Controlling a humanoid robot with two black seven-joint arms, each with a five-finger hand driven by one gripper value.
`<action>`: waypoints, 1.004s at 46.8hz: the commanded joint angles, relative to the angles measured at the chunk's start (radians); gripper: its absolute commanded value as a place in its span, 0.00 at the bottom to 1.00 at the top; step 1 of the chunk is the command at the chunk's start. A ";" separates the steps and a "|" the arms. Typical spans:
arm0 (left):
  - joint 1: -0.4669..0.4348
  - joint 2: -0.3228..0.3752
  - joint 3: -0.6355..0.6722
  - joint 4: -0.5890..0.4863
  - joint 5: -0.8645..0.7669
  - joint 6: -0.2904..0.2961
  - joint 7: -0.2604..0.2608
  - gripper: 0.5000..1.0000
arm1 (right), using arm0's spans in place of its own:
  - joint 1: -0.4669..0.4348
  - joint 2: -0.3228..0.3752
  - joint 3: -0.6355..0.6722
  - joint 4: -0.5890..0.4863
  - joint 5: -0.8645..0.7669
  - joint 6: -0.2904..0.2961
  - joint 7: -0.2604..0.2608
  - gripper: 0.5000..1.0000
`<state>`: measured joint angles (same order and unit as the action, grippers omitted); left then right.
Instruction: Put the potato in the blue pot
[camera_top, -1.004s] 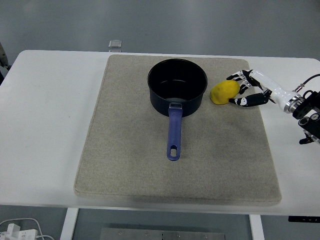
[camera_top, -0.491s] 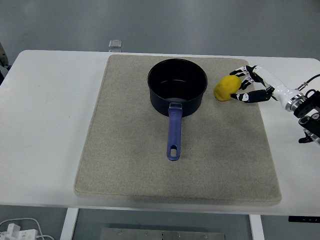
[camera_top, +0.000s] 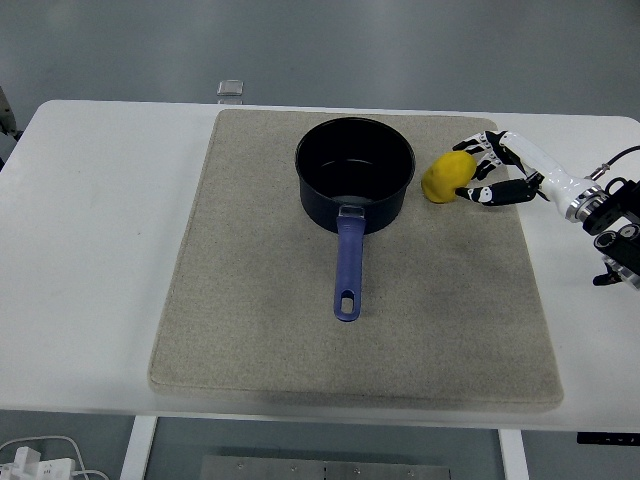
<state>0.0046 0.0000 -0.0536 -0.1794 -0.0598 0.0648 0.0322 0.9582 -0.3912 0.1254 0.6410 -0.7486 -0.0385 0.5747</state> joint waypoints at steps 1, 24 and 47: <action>0.000 0.000 0.000 0.001 0.000 0.000 0.000 0.98 | 0.004 -0.003 0.000 0.005 0.005 0.002 -0.001 0.00; 0.000 0.000 0.000 0.001 0.000 -0.011 0.000 0.99 | 0.097 -0.075 -0.003 0.023 0.092 0.060 -0.004 0.00; 0.000 0.000 0.000 -0.003 0.000 -0.011 0.000 0.99 | 0.209 -0.091 -0.019 0.126 0.092 0.069 -0.053 0.00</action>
<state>0.0045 0.0000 -0.0537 -0.1816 -0.0598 0.0537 0.0322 1.1487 -0.4881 0.1083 0.7541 -0.6564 0.0302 0.5265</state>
